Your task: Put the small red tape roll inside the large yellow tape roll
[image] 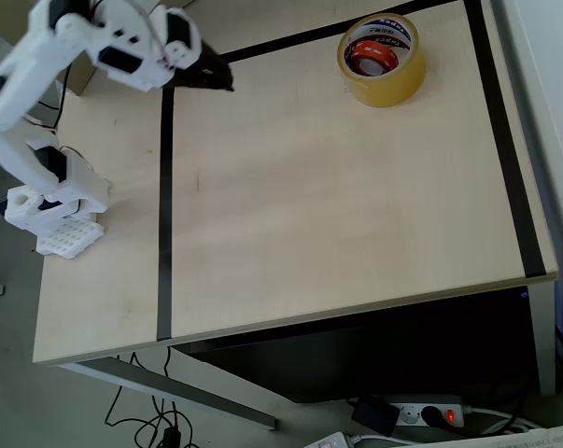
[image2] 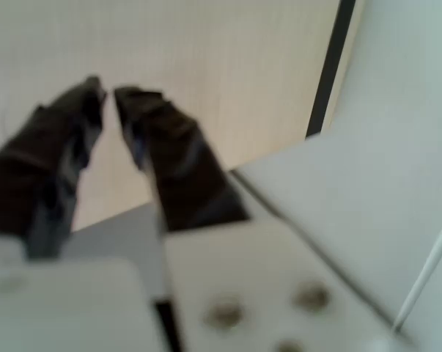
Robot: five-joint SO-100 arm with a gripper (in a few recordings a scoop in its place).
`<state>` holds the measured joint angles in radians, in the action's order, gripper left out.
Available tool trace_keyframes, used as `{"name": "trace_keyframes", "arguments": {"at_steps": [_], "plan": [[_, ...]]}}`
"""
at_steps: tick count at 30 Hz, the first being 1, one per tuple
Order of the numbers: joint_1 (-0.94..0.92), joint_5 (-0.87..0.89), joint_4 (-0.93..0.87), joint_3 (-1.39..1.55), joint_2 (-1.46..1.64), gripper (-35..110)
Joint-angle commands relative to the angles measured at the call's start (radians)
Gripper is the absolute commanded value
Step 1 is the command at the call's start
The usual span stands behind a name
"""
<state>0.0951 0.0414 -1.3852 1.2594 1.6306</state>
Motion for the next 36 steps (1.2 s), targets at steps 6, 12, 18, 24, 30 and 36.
{"name": "trace_keyframes", "arguments": {"at_steps": [6,12,18,24,30,36], "plan": [[-0.092,0.029,0.4,0.699,0.612,0],[-0.074,-0.044,0.489,1.009,0.804,0],[-0.044,-0.077,0.494,1.213,0.865,0],[-0.094,-0.074,0.552,1.5,1.27,0],[-0.077,-0.089,0.377,1.707,1.704,0],[-0.055,-0.084,0.241,1.749,1.704,0]]}}
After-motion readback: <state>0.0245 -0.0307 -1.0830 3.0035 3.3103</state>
